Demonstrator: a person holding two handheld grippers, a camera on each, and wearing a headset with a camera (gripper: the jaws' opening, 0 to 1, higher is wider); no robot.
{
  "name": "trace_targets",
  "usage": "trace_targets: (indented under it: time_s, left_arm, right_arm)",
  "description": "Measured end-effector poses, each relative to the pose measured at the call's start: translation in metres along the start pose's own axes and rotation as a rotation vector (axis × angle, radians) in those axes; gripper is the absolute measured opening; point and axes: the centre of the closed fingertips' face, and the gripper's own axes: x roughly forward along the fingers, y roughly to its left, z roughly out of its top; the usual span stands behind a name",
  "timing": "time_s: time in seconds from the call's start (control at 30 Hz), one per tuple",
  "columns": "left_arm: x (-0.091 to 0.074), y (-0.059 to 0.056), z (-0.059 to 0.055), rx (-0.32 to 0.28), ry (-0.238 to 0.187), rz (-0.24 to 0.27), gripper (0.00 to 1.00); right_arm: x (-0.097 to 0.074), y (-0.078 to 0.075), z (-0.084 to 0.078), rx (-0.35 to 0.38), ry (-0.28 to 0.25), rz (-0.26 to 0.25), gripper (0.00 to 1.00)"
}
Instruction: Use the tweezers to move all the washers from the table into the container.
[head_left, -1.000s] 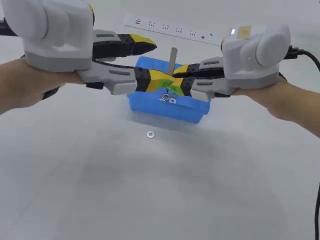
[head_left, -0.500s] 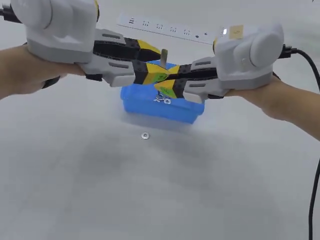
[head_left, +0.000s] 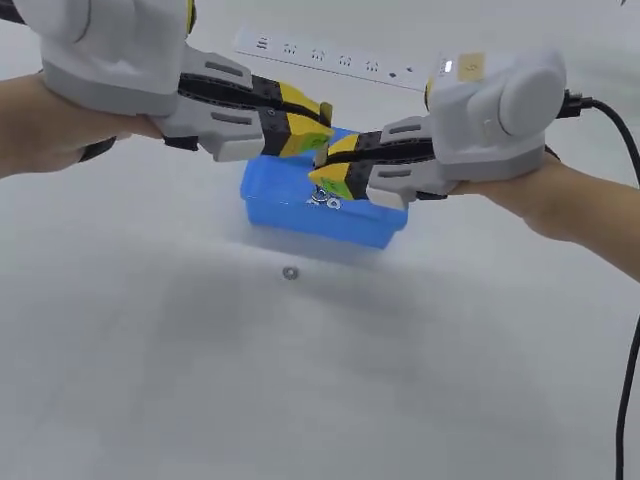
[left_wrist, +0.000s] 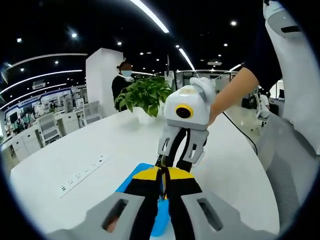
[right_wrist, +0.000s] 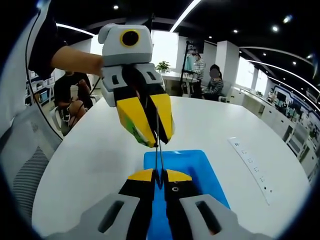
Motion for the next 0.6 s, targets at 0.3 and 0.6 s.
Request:
trace_targets:
  time_s: [0.3, 0.6]
  left_arm:
    - [0.0036, -0.0077, -0.0002, 0.047, 0.024, -0.031, 0.05]
    - [0.0027, -0.0011, 0.0033, 0.031, 0.015, -0.007, 0.05]
  right_arm:
    - [0.0010, 0.0060, -0.0003, -0.038, 0.022, 0.006, 0.08]
    - [-0.0029, -0.0002, 0.0027, -0.039, 0.033, -0.039, 0.10]
